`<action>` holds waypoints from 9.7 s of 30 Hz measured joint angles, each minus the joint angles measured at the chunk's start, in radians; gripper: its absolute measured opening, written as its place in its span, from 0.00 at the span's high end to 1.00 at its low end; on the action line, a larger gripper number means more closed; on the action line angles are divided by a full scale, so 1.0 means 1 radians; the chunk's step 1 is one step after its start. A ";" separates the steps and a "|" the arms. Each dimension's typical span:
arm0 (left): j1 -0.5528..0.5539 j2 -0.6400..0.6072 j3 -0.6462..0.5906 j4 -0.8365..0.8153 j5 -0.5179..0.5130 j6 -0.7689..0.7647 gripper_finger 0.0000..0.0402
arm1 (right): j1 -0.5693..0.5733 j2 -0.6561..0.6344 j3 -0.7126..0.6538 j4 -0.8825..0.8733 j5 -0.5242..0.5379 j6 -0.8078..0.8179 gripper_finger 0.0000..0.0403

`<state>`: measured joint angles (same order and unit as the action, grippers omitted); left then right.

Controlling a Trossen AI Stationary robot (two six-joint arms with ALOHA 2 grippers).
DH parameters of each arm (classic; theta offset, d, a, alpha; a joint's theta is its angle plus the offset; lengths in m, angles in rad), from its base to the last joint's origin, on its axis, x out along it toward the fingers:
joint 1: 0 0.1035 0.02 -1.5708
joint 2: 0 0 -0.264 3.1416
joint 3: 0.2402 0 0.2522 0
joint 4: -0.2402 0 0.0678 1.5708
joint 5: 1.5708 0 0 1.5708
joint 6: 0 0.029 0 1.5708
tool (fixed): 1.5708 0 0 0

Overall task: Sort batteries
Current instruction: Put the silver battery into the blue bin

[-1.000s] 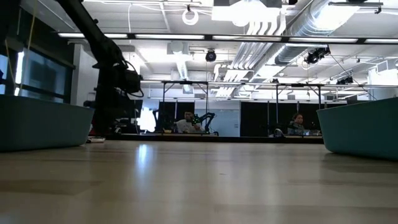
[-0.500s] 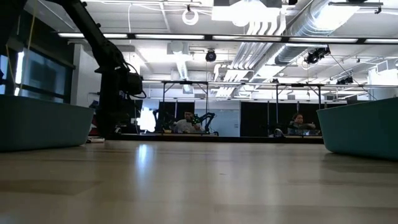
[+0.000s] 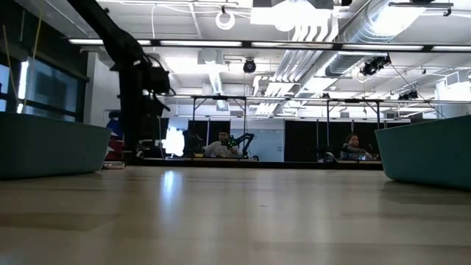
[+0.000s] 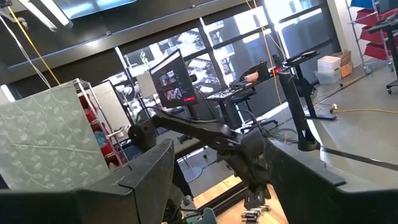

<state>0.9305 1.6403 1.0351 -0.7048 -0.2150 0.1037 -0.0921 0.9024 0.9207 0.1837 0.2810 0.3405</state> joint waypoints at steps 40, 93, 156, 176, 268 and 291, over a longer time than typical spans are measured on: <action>-0.034 0.189 0.013 -0.042 -0.082 0.084 0.93 | -0.038 0.000 0.000 0.016 -0.005 0.029 0.40; -0.867 -0.538 -0.455 -0.325 0.158 -1.209 0.89 | -0.196 0.084 0.000 0.145 -0.154 -0.023 0.40; -0.629 0.109 -0.076 -0.113 0.148 -0.510 0.70 | -0.195 0.084 0.000 0.151 -0.187 0.070 0.40; -0.623 -0.246 0.154 0.730 0.355 -0.481 0.94 | -0.164 0.176 0.000 0.041 -0.419 -0.004 0.40; -0.995 -0.081 0.154 0.707 -0.323 0.638 0.60 | -0.190 0.518 0.278 -0.536 -0.835 0.367 0.92; -0.989 -0.080 0.153 0.696 -0.290 0.634 0.80 | -0.190 0.523 0.278 -0.521 -0.761 0.447 0.92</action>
<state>-0.0582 1.5600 1.1881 -0.0086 -0.5053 0.7380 -0.2817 1.4258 1.1992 -0.3373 -0.4804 0.7872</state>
